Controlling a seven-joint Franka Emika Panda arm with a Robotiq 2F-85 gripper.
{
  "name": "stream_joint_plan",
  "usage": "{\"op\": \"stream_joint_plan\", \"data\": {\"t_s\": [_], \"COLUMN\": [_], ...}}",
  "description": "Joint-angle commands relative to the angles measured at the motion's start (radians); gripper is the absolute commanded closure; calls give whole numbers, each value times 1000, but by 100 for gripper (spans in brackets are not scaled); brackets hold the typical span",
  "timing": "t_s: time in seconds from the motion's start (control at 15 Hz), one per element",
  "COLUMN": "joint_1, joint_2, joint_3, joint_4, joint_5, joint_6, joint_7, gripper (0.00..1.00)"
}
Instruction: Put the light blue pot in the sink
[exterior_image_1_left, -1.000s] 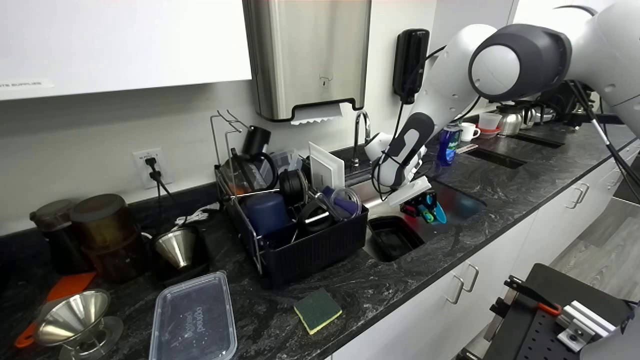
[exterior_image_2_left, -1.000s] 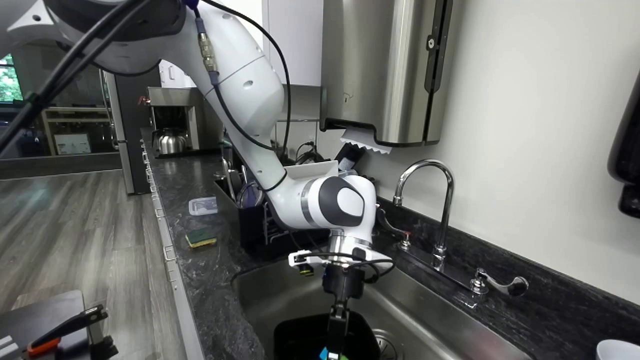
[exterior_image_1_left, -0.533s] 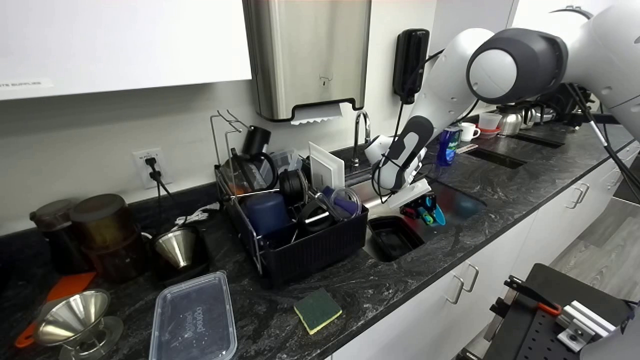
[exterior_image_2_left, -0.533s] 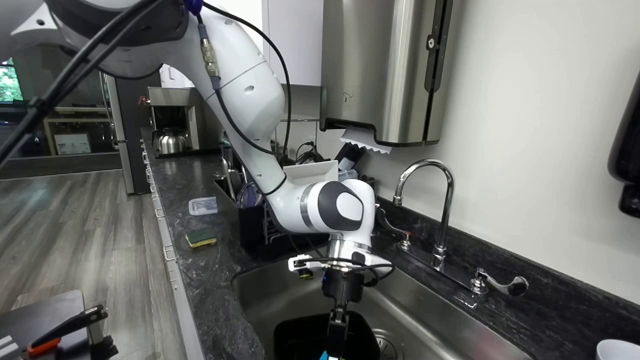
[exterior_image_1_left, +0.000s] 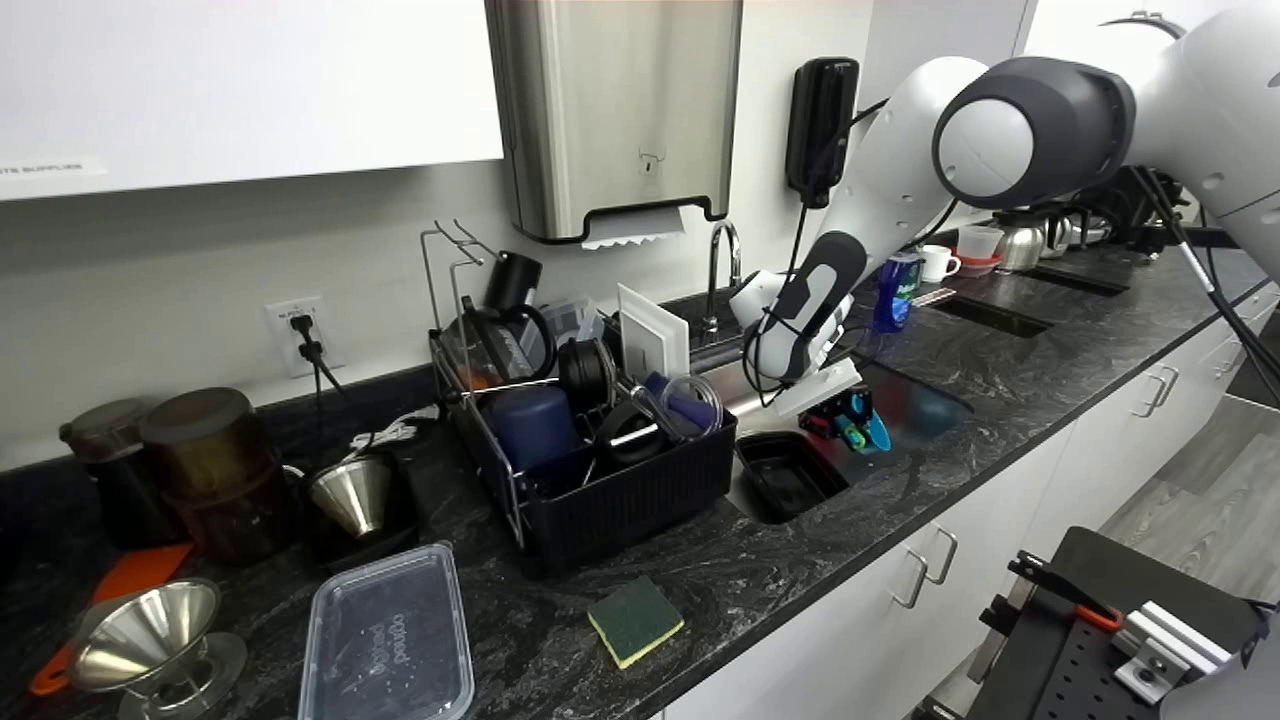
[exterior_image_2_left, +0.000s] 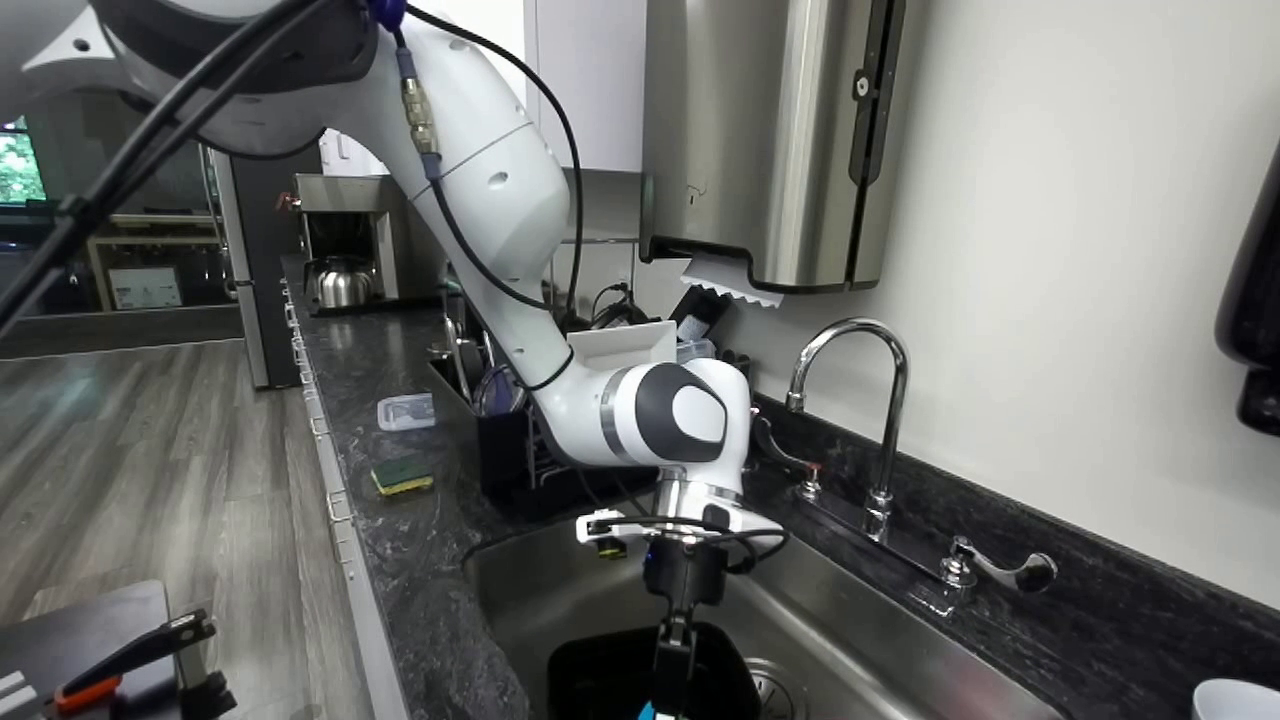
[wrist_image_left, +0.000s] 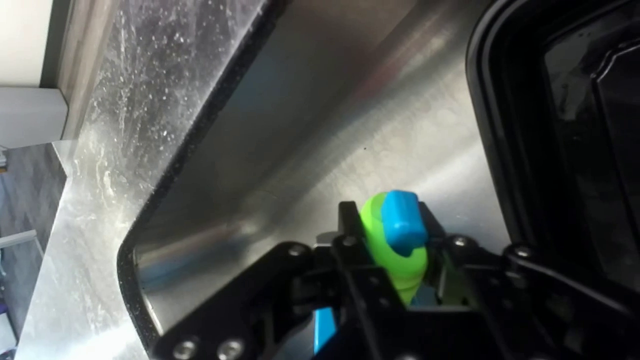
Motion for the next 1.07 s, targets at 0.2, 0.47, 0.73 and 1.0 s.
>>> {"op": "stream_joint_plan", "data": {"t_s": [0.2, 0.47, 0.73, 1.0], "joint_1": [-5, -4, -14, -34], "joint_2": [11, 9, -24, -104], "joint_3": [0, 0, 19, 70], "joint_4": [12, 10, -13, -64], "joint_5": [32, 37, 63, 159], "joint_6": [11, 14, 59, 162], "joint_7": [-29, -29, -53, -173], "gripper": [20, 0, 0, 0]}}
